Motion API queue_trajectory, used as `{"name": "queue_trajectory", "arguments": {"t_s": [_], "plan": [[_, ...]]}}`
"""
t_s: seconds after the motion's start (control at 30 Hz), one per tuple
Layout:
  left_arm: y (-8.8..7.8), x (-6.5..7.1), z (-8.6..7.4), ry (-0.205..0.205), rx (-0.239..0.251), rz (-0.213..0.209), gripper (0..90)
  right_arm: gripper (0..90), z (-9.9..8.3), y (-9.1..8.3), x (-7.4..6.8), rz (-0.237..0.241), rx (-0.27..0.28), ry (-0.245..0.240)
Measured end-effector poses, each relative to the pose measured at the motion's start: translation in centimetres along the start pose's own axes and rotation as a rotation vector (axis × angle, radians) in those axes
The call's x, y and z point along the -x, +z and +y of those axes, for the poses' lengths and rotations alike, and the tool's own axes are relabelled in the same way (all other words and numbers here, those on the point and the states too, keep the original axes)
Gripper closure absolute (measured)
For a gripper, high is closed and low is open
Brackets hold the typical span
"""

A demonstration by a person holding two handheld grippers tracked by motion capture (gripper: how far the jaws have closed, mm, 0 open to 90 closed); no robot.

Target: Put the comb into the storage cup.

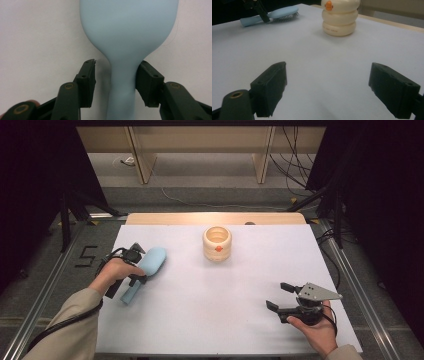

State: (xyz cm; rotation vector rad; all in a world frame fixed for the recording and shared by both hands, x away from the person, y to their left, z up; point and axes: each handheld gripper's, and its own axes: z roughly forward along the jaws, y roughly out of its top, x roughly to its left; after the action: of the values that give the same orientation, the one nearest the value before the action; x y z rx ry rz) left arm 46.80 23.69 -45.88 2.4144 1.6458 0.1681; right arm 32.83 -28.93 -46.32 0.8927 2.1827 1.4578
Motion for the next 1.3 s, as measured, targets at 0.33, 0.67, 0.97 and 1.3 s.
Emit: {"name": "queue_trajectory", "arguments": {"t_s": [0.33, 0.67, 0.97, 1.3], "plan": [[0.06, 0.18, 0.17, -0.002, -0.006, 0.008, 56.6, 16.0, 0.00, -0.01, 0.00, 0.001, 0.001, 0.000], [0.22, 0.34, 0.25, -0.007, -0.016, 0.006, 60.5, 16.0, -0.01, 0.01, 0.01, 0.002, 0.001, 0.000], [0.20, 0.52, 0.35, -0.022, -0.018, 0.007, 66.5, 16.0, -0.01, 0.00, 0.01, 0.003, 0.000, 0.002], [0.17, 0.69, 0.22, -0.027, -0.010, 0.005, 68.2, 16.0, -0.02, 0.01, 0.01, 0.003, 0.000, 0.000]]}}
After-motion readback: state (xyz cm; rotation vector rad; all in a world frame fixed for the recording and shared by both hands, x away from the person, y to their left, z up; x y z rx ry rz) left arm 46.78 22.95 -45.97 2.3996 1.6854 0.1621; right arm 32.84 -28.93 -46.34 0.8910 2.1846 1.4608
